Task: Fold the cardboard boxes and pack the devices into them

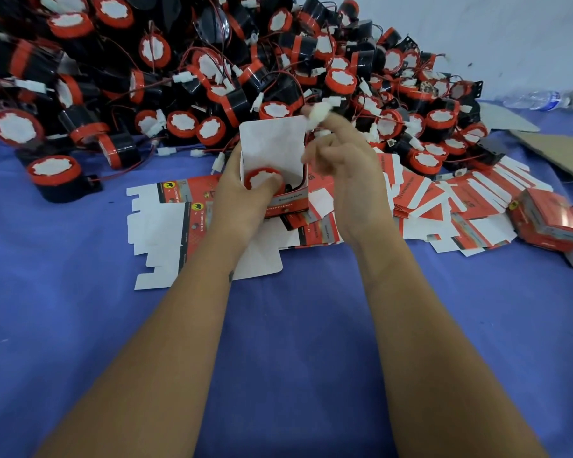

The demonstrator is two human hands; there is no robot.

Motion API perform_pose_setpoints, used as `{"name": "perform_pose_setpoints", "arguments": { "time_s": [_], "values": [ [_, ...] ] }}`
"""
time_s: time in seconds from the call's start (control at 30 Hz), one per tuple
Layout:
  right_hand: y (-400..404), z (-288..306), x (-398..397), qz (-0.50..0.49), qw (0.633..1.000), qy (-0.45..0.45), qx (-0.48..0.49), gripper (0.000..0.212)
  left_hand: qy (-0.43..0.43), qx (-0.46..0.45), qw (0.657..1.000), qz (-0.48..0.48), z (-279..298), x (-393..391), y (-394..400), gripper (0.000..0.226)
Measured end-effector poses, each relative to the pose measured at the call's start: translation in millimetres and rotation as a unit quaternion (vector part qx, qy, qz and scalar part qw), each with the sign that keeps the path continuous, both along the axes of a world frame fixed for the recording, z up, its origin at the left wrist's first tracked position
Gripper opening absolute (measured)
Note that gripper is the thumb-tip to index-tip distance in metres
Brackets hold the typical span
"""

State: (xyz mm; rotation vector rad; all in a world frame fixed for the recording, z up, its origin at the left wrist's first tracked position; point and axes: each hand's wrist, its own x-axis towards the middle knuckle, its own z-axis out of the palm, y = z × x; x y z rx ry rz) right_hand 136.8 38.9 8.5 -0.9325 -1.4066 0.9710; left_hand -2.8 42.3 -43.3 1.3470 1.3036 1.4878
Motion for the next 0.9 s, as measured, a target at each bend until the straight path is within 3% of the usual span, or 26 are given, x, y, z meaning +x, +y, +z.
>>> {"name": "perform_pose_setpoints", "arguments": {
  "time_s": [0.07, 0.13, 0.27, 0.37, 0.53, 0.63, 0.8, 0.9],
  "values": [
    [-2, 5, -4, 0.001, 0.999, 0.021, -0.050, 0.046, 0.002, 0.003, 1.000, -0.003, 0, 1, 0, 0.052],
    [-7, 0, -8, -0.057, 0.998, 0.020, -0.002, 0.034, 0.006, 0.012, 1.000, -0.012, -1, 1, 0, 0.053],
    [-10, -12, -17, -0.129, 0.985, -0.085, 0.079, 0.011, 0.015, 0.043, 0.998, -0.039, -1, 1, -1, 0.053],
    [-7, -19, -25, -0.177, 0.962, -0.175, 0.108, 0.018, 0.016, 0.057, 0.997, -0.044, -1, 1, -2, 0.053],
    [0, -27, -33, -0.246, 0.936, -0.181, 0.177, 0.021, 0.017, 0.059, 0.997, -0.050, 0, 1, -2, 0.055],
    [2, -31, -30, -0.300, 0.899, -0.219, 0.231, 0.027, 0.009, 0.054, 0.998, -0.042, 0, 2, -3, 0.053],
    [4, -42, -18, -0.315, 0.798, -0.391, 0.334, 0.021, -0.003, 0.041, 0.999, -0.012, 0, 3, -2, 0.049],
    [4, -43, -19, -0.323, 0.800, -0.384, 0.328, 0.013, -0.013, 0.040, 0.999, -0.007, 0, 3, -2, 0.048]
  ]
}}
